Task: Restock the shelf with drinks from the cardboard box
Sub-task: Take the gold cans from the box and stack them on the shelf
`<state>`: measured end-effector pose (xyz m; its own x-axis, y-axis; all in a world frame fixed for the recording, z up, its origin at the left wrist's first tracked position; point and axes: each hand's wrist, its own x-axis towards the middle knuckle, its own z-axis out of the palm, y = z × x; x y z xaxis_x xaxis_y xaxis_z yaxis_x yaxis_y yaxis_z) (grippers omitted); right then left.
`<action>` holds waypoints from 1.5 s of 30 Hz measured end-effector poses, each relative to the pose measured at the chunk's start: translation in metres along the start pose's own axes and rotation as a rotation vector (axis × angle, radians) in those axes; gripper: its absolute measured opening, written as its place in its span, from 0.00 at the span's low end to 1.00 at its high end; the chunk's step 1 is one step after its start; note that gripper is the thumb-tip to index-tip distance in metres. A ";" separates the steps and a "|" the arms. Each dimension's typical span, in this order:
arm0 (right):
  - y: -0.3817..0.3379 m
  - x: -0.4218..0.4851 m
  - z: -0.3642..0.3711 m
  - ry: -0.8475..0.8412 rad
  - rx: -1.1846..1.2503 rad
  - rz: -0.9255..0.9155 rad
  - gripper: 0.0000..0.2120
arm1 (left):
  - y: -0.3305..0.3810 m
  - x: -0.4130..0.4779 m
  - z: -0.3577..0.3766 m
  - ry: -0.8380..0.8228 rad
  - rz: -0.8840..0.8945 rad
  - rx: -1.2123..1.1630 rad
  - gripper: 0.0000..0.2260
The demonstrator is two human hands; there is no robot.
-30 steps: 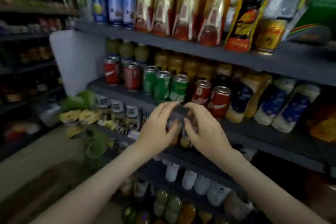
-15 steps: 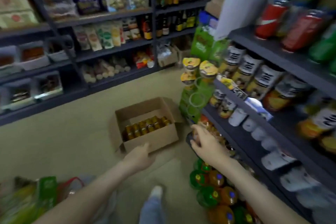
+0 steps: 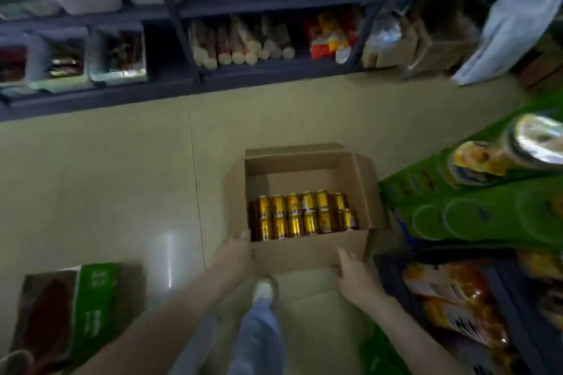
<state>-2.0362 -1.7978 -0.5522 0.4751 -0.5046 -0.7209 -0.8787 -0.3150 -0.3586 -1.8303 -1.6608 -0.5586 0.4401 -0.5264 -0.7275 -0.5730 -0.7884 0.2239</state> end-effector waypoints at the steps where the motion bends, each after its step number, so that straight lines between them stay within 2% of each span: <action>1: -0.001 0.024 0.002 -0.021 0.011 0.000 0.32 | 0.006 0.024 0.001 -0.025 0.007 0.012 0.23; 5: 0.010 0.114 0.015 0.013 0.114 0.054 0.36 | 0.030 0.108 0.034 -0.119 0.016 0.061 0.30; 8: 0.042 0.177 0.039 0.068 0.142 0.112 0.36 | 0.035 0.172 0.085 -0.145 0.008 0.055 0.28; 11: 0.085 0.239 0.061 0.037 0.100 0.154 0.35 | 0.030 0.232 0.137 -0.158 -0.020 0.034 0.29; 16: 0.142 0.357 0.087 0.099 -0.083 0.103 0.38 | 0.017 0.333 0.196 -0.035 -0.095 0.001 0.27; 19: 0.165 0.423 0.098 0.154 -0.116 0.040 0.35 | 0.007 0.396 0.220 0.032 -0.118 0.068 0.27; 22: 0.170 0.481 0.107 0.142 -0.101 -0.008 0.32 | -0.001 0.443 0.237 0.099 -0.162 0.114 0.28; 26: 0.169 0.522 0.112 0.101 -0.111 0.018 0.31 | -0.014 0.466 0.247 0.161 -0.200 0.009 0.29; 29: 0.171 0.527 0.105 0.073 -0.076 0.023 0.33 | -0.021 0.469 0.241 0.163 -0.163 -0.144 0.28; 32: 0.169 0.521 0.098 0.081 0.056 0.048 0.33 | -0.023 0.471 0.225 0.105 -0.154 -0.243 0.28; 35: 0.158 0.494 0.086 0.193 0.165 0.007 0.28 | -0.015 0.460 0.204 0.050 -0.181 -0.256 0.28; 39: 0.124 0.418 0.048 0.343 0.309 -0.045 0.25 | 0.018 0.401 0.154 0.086 -0.125 -0.388 0.28; 42: 0.092 0.338 0.004 0.372 0.586 -0.043 0.28 | 0.053 0.331 0.094 0.093 0.022 -0.604 0.27; 45: 0.055 0.239 -0.044 0.344 0.940 -0.045 0.29 | 0.090 0.245 0.024 -0.054 0.153 -0.858 0.26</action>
<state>-1.9687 -1.9706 -0.7182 0.3655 -0.7598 -0.5377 -0.4688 0.3488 -0.8116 -1.7911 -1.8530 -0.7322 0.3549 -0.6475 -0.6744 0.1046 -0.6893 0.7169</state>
